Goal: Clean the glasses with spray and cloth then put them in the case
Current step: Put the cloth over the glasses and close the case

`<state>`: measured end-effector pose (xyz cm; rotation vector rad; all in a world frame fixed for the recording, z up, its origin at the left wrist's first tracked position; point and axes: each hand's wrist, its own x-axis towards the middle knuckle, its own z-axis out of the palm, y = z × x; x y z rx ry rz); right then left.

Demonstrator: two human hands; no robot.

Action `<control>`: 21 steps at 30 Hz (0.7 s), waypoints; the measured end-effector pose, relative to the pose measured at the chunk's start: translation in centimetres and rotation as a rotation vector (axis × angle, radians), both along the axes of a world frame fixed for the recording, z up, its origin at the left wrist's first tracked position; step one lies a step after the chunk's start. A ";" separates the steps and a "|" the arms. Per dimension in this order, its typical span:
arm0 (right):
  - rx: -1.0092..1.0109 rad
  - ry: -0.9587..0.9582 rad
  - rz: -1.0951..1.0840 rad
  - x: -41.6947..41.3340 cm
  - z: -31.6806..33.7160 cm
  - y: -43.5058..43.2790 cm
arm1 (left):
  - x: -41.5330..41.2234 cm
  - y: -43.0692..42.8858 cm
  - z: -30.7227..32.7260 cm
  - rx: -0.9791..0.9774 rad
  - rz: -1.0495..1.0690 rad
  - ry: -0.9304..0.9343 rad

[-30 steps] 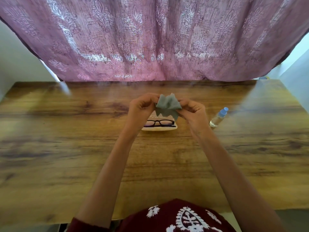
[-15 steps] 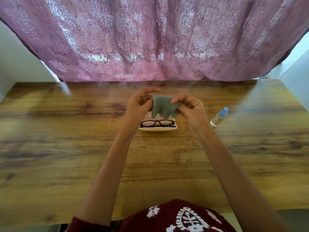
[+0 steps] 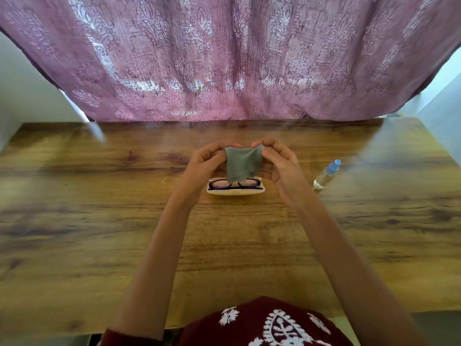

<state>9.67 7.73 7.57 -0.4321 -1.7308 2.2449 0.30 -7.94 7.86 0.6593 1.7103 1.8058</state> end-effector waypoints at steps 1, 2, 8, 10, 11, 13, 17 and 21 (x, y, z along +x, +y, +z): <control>-0.002 -0.009 -0.002 0.0 0.0 0.0 | 0.0 0.0 -0.1 0.000 0.005 -0.001; -0.018 -0.016 -0.002 0.0 0.1 0.0 | -0.1 0.0 -0.1 -0.001 0.011 -0.005; -0.076 -0.045 0.006 -0.1 0.1 -0.2 | -0.2 0.1 -0.1 -0.028 0.066 -0.124; -0.039 -0.058 0.011 -0.1 0.0 -0.2 | -0.3 -0.1 0.0 -0.039 0.059 -0.170; -0.034 -0.060 0.015 -0.1 -0.2 -0.1 | -0.4 -0.2 0.0 -0.052 0.051 -0.155; -0.058 -0.056 0.015 -0.1 -0.3 -0.1 | -0.5 -0.6 -0.2 -0.074 0.032 -0.077; -0.160 -0.058 0.031 -0.1 -0.6 0.2 | -0.5 -1.1 -0.2 -0.065 -0.012 -0.009; -0.234 -0.045 0.112 0.0 -1.1 0.4 | -0.5 -0.9 0.4 -0.066 0.008 0.188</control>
